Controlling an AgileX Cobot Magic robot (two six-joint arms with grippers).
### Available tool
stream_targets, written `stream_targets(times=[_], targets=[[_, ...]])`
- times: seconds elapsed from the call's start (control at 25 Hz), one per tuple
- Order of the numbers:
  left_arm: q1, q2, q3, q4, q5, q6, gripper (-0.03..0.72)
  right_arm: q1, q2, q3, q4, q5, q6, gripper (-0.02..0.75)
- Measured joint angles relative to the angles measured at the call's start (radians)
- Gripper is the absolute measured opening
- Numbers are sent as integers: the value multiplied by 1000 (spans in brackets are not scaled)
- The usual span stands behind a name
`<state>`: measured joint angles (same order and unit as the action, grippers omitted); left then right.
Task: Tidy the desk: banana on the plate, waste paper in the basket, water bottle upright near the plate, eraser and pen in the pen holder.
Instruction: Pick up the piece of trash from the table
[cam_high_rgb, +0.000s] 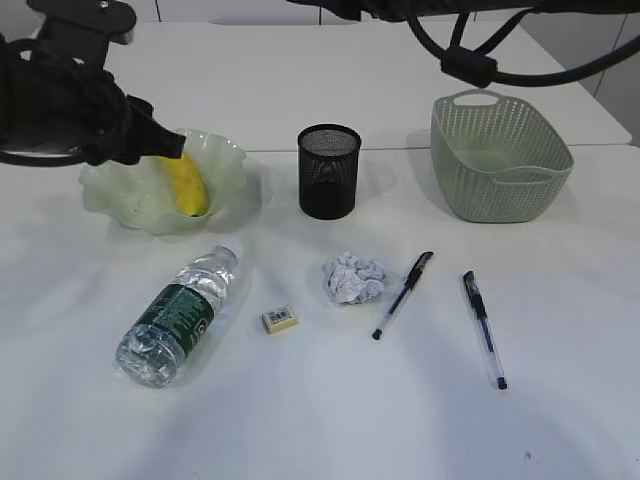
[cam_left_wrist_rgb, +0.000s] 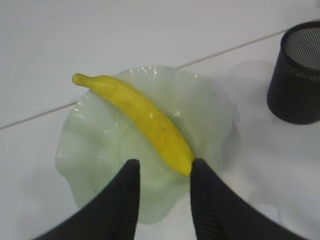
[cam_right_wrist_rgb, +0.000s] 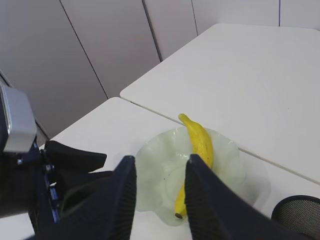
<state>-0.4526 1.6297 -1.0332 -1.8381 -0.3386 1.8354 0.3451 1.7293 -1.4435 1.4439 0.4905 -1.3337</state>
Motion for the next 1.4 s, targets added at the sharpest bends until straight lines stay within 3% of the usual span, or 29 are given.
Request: stream_targets(times=[0.4, 0.84, 1.2, 1.4], targets=[[-58, -17, 23, -2, -86, 0, 239, 0, 0, 0, 0, 0, 2, 251], [-59, -20, 23, -9, -113, -13, 239, 0, 0, 0, 0, 0, 2, 251], [-60, -20, 23, -7, 146, -37, 239, 0, 0, 0, -4, 0, 2, 251], [-61, -20, 41, -1, 172, -107, 260, 0, 0, 0, -10, 0, 3, 251]])
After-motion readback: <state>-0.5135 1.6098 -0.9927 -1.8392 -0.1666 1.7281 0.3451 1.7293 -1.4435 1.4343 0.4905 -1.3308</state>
